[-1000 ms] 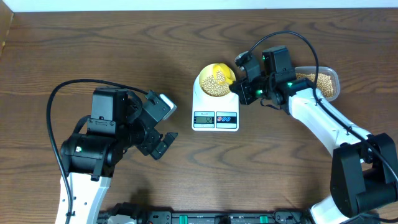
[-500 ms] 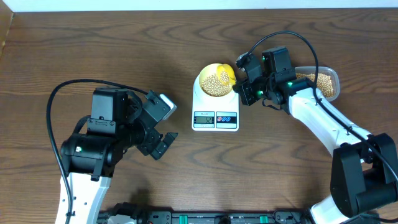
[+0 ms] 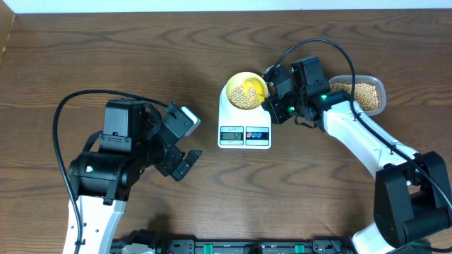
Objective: Scoop item into bowl and weigh 50g on scale
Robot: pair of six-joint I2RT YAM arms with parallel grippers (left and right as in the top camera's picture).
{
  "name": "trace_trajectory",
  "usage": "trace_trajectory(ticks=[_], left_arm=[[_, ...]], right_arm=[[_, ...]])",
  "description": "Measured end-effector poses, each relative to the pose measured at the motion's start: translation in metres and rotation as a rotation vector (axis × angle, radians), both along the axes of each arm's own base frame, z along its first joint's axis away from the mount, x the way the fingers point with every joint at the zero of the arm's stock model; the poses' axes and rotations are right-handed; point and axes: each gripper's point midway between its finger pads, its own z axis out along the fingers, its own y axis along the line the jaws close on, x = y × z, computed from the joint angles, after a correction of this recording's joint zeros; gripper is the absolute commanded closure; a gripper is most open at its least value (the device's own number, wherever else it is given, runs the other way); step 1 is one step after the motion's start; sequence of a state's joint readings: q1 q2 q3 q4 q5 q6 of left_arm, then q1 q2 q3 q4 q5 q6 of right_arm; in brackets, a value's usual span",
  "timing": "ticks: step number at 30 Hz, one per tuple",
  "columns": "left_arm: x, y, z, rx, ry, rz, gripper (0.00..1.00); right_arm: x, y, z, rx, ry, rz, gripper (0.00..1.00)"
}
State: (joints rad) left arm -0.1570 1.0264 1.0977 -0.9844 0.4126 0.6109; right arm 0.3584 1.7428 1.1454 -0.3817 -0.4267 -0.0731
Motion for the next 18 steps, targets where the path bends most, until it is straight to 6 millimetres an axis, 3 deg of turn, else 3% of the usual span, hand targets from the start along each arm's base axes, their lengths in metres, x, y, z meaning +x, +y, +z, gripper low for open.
trace_trajectory(ticks=[10,18], left_arm=[[0.000,0.000,0.000,0.000,0.000,0.000,0.01],[0.000,0.000,0.000,0.000,0.000,0.000,0.01]], right_arm=[[0.015,-0.009,0.009,-0.071,-0.065,-0.022,0.99],[0.008,-0.005,0.003,-0.125,-0.070,0.009,0.99]])
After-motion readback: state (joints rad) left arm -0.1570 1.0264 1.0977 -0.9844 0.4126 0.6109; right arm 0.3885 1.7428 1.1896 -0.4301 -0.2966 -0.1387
